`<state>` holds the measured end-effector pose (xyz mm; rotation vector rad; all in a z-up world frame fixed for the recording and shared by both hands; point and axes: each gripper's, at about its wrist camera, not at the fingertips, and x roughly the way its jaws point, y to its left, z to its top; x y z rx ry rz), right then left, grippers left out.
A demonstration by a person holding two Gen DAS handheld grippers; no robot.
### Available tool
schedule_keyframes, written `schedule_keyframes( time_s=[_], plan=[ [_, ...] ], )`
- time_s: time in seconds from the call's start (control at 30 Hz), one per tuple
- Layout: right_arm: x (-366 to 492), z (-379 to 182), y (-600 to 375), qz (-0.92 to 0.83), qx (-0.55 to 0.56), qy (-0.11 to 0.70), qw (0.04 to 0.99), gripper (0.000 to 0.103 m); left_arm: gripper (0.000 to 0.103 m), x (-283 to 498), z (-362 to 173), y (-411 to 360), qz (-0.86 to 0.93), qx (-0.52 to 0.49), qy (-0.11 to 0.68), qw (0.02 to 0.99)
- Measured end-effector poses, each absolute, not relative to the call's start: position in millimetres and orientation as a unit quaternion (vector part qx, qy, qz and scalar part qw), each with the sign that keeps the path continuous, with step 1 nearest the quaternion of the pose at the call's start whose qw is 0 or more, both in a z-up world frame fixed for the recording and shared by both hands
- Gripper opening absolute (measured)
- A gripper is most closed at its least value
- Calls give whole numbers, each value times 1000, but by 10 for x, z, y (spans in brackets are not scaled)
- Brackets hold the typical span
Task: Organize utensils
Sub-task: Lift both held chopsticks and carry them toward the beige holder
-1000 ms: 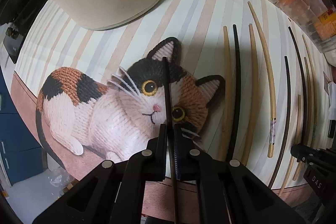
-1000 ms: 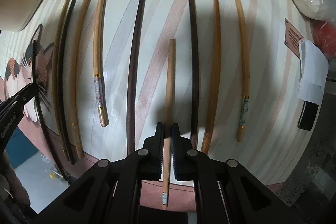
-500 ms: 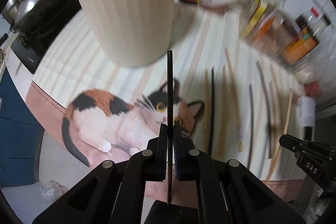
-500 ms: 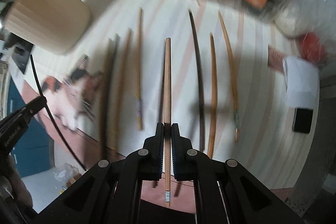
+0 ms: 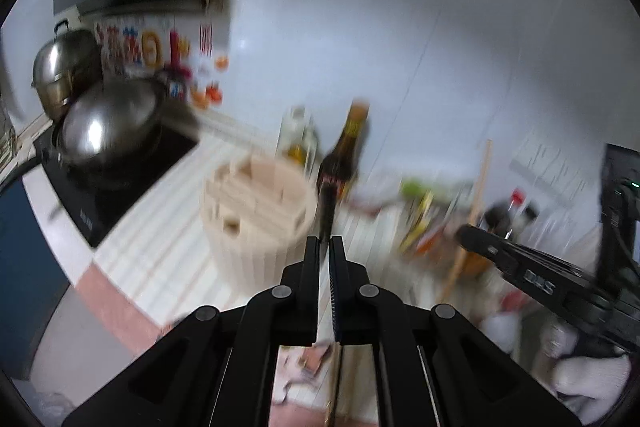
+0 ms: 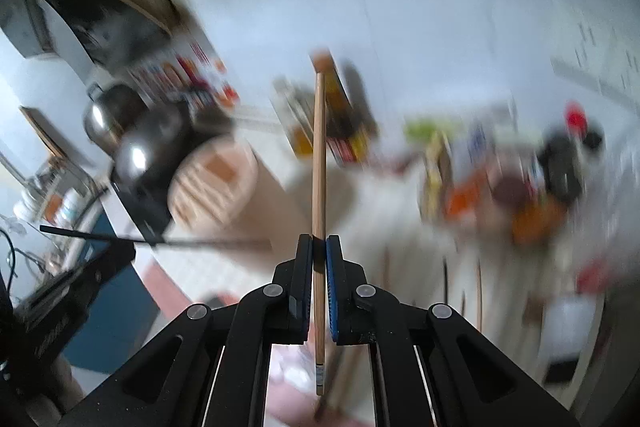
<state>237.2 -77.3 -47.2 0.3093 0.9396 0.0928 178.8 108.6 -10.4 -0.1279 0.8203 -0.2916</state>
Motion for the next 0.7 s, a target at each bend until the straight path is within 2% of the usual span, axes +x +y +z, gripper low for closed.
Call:
schedule_keyframes(
  time_s=[0.17, 0.33, 0.53, 0.7],
  plan=[
    [3036, -81, -627, 62, 141, 406, 901, 7, 0, 2133, 315, 1148, -130, -65, 359, 922],
    [3539, 6, -448, 79, 145, 393, 905, 7, 0, 2553, 424, 1230, -105, -71, 355, 926],
    [4007, -268, -207, 104, 147, 411, 894, 7, 0, 2876, 229, 1386, -79, -75, 376, 920],
    [3842, -504, -465, 102, 170, 435, 879, 7, 9, 2649, -181, 1559, -63, -81, 416, 903]
  ],
)
